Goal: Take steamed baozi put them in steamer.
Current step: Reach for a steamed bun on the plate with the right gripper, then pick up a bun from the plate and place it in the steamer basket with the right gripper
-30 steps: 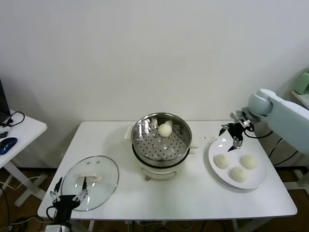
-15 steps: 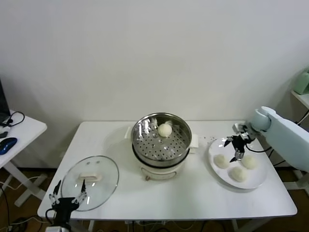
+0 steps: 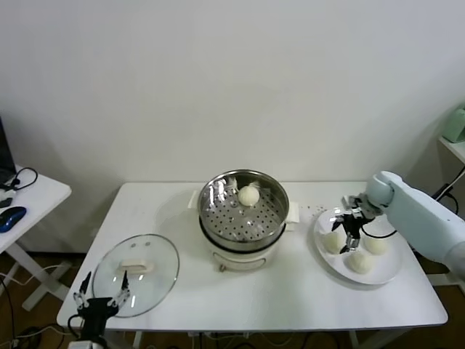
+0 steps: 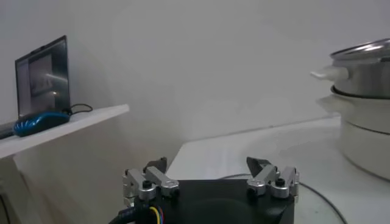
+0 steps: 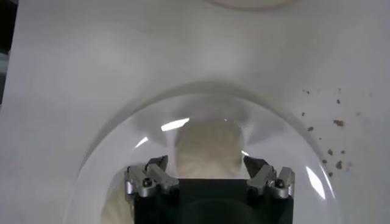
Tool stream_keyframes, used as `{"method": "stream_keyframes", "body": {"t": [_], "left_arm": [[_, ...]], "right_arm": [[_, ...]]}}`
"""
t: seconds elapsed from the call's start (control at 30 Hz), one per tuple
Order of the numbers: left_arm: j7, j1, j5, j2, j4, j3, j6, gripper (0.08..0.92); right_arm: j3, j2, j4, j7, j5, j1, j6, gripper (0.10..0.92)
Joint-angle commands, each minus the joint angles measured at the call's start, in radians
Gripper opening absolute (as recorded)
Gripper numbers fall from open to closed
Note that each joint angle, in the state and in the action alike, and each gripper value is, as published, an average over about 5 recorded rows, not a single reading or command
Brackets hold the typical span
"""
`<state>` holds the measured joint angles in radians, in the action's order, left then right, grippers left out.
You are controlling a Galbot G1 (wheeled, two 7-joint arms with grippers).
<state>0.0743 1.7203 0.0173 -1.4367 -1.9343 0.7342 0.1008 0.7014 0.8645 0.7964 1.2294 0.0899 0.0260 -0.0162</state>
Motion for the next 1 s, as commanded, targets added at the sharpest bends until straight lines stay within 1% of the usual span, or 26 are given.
{"method": "stream_keyframes", "body": {"t": [0.03,0.27,0.5,0.67,0.87,1.0], "left_arm": [[0.001,0.003,-0.002,-0.004,0.002,0.000,0.003,0.823],[0.001,0.008,-0.003,-0.007,0.003,-0.001,0.006,0.823],[0.002,0.006,-0.004,-0.008,0.003,-0.002,0.007,0.823],[0.002,0.005,-0.004,-0.007,0.003,-0.001,0.007,0.823],[0.005,0.004,-0.009,-0.008,0.007,-0.005,0.008,0.823],[0.015,0.005,-0.010,-0.008,0.000,-0.009,0.009,0.823]], "right_arm": [[-0.024,0.025,-0.033,-0.004,0.017,0.011,0.001,0.823],[-0.031,0.029,-0.051,-0.003,0.028,0.006,-0.002,0.821],[-0.031,0.028,-0.052,-0.004,0.029,0.007,-0.005,0.760],[-0.031,0.026,-0.048,-0.005,0.023,0.008,-0.005,0.739],[-0.024,0.021,-0.038,-0.011,-0.009,0.002,-0.001,0.723],[-0.008,0.000,-0.021,-0.016,-0.065,-0.023,0.008,0.721]]}}
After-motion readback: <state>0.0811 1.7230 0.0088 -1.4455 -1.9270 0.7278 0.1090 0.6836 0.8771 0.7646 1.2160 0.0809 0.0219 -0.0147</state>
